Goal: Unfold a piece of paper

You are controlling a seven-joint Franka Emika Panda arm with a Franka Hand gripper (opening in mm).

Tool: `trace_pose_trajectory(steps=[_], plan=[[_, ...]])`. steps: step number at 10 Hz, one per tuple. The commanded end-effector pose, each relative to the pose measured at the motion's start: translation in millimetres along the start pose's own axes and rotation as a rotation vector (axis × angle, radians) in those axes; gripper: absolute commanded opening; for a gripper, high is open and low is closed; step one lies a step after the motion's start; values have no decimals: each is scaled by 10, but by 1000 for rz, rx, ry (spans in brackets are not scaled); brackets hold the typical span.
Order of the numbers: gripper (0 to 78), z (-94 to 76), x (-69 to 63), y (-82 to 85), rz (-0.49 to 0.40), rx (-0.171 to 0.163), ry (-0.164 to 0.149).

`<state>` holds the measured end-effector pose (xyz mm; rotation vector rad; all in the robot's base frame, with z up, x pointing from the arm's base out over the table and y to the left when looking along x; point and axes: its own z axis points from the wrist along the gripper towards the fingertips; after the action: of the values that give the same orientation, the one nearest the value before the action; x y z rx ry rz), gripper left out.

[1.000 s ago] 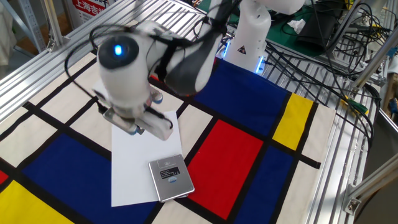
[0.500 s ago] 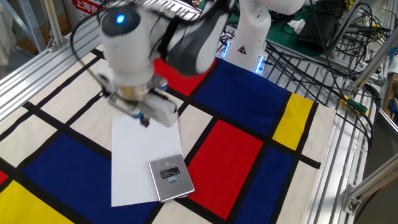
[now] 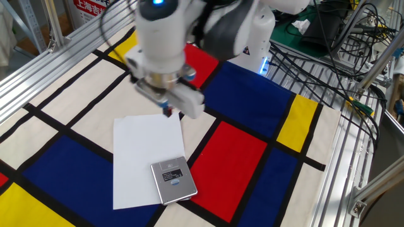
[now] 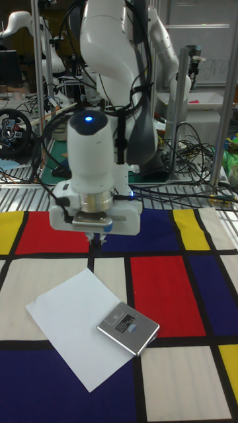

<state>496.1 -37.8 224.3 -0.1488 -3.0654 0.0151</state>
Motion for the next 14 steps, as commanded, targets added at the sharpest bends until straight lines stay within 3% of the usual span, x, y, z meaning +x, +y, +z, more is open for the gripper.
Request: trace_pose_trajectory(steps=[1, 5, 6, 7, 9, 11, 14], plan=[[11, 15, 87, 99, -65, 59, -8], [11, -37, 161, 151, -64, 48, -18], [11, -71, 194, 142, -37, 22, -23], [11, -109, 184, 113, -34, 4, -23], [11, -245, 126, 6, -58, -1, -21], [11, -258, 114, -4, -62, 5, -24], [11, -228, 388, 129, -33, 3, -24]])
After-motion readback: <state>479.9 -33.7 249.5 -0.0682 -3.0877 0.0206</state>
